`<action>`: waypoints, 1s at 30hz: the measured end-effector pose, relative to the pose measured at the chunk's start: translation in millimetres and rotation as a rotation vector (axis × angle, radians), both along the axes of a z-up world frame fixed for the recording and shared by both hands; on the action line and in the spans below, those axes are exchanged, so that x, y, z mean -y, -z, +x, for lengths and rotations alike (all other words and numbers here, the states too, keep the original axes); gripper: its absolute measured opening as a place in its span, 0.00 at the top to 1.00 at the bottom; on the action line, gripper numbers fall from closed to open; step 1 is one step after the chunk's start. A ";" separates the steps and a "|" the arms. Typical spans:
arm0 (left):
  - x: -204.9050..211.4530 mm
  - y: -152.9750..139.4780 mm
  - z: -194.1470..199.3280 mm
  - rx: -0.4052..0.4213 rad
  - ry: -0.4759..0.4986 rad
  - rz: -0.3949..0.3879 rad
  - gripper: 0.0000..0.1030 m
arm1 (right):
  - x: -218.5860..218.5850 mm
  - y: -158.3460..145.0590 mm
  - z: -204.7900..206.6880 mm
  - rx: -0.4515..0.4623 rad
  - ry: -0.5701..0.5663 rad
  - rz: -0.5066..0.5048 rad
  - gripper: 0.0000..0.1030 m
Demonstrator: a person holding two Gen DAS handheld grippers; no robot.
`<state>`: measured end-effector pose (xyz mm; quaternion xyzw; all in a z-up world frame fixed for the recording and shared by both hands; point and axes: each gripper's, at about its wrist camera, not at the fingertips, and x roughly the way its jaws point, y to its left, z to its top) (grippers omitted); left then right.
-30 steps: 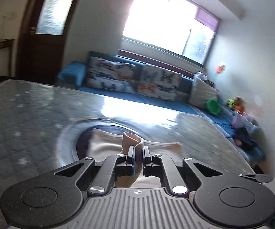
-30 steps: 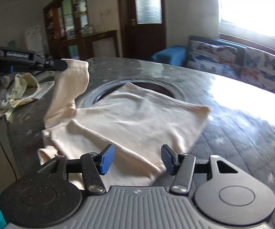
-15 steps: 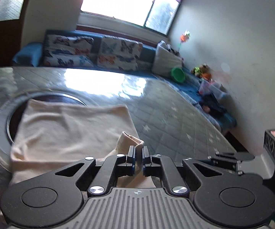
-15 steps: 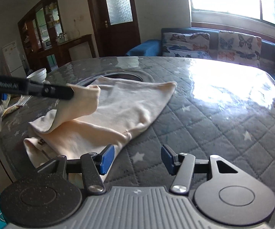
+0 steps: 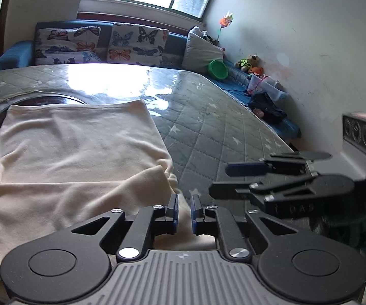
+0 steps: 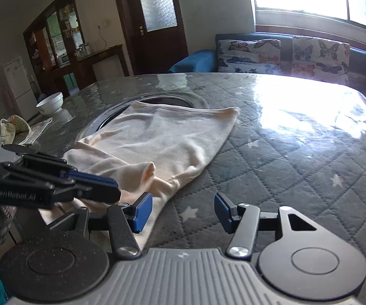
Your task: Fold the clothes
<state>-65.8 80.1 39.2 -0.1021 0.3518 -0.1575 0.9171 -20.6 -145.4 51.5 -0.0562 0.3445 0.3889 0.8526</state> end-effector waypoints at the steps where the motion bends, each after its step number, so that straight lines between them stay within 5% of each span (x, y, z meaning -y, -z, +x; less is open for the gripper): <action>1: -1.5 0.0 -3.1 0.006 0.002 0.013 0.89 | -3.4 -0.1 0.9 -0.002 -0.008 -0.001 0.49; 7: -4.0 7.7 -12.5 0.030 0.030 0.098 0.75 | -27.8 1.7 11.0 -0.052 -0.054 0.029 0.54; 15: 15.5 22.1 -3.3 0.055 0.089 0.169 0.75 | -55.8 9.7 21.1 -0.102 -0.089 0.029 0.66; 18: 21.9 27.3 -0.7 0.064 0.104 0.203 0.77 | -61.5 11.7 22.8 -0.110 -0.094 0.022 0.74; 22: 21.8 27.4 -2.2 0.076 0.114 0.191 0.93 | -65.4 12.7 22.0 -0.103 -0.088 0.006 0.91; 30: 7.5 9.4 -15.3 0.104 0.138 0.111 0.96 | -58.0 -6.8 8.8 -0.043 -0.084 0.026 0.94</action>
